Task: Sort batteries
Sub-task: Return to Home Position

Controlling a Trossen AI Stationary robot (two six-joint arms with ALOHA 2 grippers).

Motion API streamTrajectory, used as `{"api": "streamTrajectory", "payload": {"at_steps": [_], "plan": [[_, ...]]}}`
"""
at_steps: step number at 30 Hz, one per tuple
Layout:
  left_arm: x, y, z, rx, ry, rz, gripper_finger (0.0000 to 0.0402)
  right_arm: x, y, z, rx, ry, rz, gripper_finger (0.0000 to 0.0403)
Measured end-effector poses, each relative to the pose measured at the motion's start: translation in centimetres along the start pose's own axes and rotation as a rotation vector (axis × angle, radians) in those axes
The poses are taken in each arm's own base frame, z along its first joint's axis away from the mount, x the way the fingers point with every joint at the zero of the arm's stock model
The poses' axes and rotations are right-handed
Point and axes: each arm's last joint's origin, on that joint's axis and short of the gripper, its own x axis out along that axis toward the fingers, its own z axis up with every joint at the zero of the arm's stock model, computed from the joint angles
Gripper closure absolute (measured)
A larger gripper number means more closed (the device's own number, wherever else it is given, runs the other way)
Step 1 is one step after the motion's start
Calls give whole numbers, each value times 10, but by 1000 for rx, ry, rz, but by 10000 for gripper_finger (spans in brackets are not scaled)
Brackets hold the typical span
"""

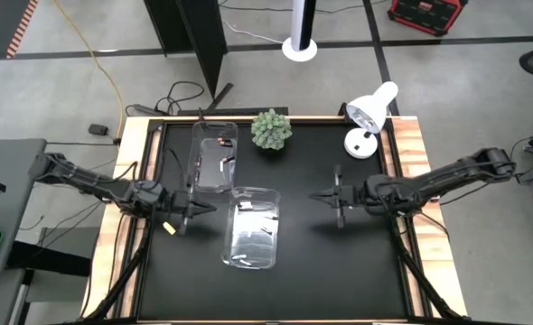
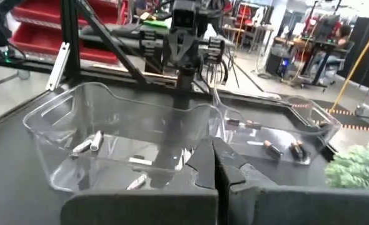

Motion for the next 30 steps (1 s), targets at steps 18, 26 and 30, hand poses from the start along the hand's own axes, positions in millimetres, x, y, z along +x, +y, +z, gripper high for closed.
{"api": "streamTrajectory", "payload": {"at_steps": [18,26,30], "plan": [[-25,10,-26,2,-58,59,400,-65,-9,-38,69,-129,-41,403],[-38,12,-29,-3,-50,84,400,-80,-12,-39,50,-136,-47,403],[-45,13,-26,-10,-94,89,400,-88,-13,-41,47,-131,-47,403]]}}
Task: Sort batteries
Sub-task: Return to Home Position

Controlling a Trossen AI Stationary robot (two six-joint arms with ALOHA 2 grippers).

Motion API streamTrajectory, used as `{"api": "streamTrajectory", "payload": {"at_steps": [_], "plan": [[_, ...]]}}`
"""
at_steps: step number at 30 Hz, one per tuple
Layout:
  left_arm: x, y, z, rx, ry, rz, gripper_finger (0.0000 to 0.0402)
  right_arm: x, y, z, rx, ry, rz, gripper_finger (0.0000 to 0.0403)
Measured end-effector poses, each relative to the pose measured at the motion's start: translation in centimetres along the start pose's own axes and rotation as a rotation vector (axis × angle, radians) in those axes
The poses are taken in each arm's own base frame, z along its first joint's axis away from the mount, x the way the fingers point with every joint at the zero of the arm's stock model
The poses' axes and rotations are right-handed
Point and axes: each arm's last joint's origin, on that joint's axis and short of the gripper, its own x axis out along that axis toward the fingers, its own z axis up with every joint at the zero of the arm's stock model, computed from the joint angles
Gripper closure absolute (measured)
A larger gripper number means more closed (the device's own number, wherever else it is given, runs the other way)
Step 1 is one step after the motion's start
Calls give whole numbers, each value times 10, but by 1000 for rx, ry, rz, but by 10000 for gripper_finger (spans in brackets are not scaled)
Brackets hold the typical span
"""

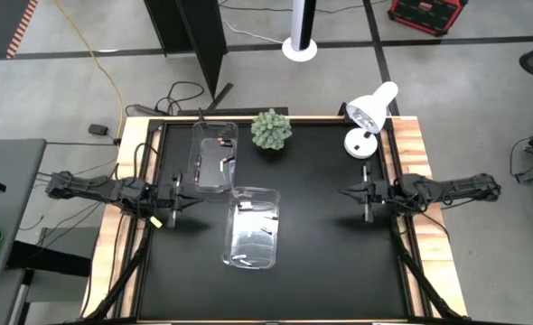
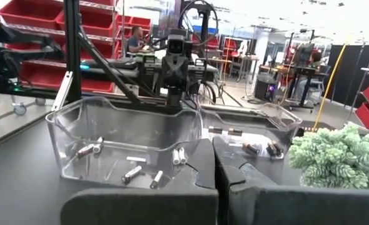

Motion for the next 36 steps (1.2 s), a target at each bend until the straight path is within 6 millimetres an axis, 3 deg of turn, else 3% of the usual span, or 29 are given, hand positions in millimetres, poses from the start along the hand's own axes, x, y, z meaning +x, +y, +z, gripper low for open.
{"api": "streamTrajectory", "payload": {"at_steps": [29,36], "plan": [[-1,-2,-6,23,0,-76,400,1,2,-10,50,99,57,403],[-1,-2,-6,36,-12,-73,400,2,2,-11,196,122,50,394]]}}
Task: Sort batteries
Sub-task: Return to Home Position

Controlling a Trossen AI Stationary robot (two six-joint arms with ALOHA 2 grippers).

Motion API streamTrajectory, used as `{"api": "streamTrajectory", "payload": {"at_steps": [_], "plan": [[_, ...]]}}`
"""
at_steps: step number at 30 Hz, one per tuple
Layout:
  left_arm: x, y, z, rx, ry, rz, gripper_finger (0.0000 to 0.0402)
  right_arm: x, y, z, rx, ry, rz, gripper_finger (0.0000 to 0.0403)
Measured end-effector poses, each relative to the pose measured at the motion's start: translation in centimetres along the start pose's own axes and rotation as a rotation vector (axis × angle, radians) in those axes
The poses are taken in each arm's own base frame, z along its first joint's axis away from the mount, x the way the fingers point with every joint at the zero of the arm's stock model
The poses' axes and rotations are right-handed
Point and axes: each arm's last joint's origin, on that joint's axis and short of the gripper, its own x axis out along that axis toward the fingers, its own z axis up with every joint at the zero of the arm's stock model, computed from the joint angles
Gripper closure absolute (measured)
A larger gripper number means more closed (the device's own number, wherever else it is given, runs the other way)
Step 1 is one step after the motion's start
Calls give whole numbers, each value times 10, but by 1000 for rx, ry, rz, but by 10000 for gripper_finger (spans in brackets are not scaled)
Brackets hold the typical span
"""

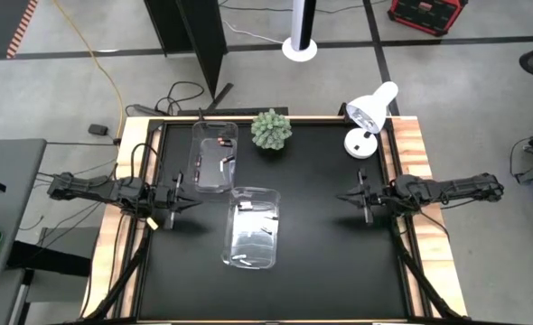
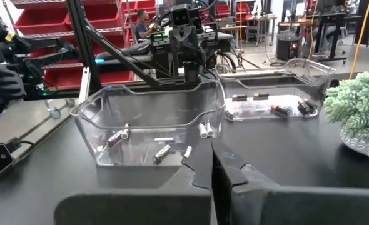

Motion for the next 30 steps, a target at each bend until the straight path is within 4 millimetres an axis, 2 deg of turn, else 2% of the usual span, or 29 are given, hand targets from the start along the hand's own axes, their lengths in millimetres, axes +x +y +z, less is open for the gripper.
{"api": "streamTrajectory", "payload": {"at_steps": [8,30], "plan": [[0,0,0,-53,-1,3,400,0,0,0,2,-1,0,372],[0,0,0,-56,-1,3,400,0,0,0,0,-1,0,370]]}}
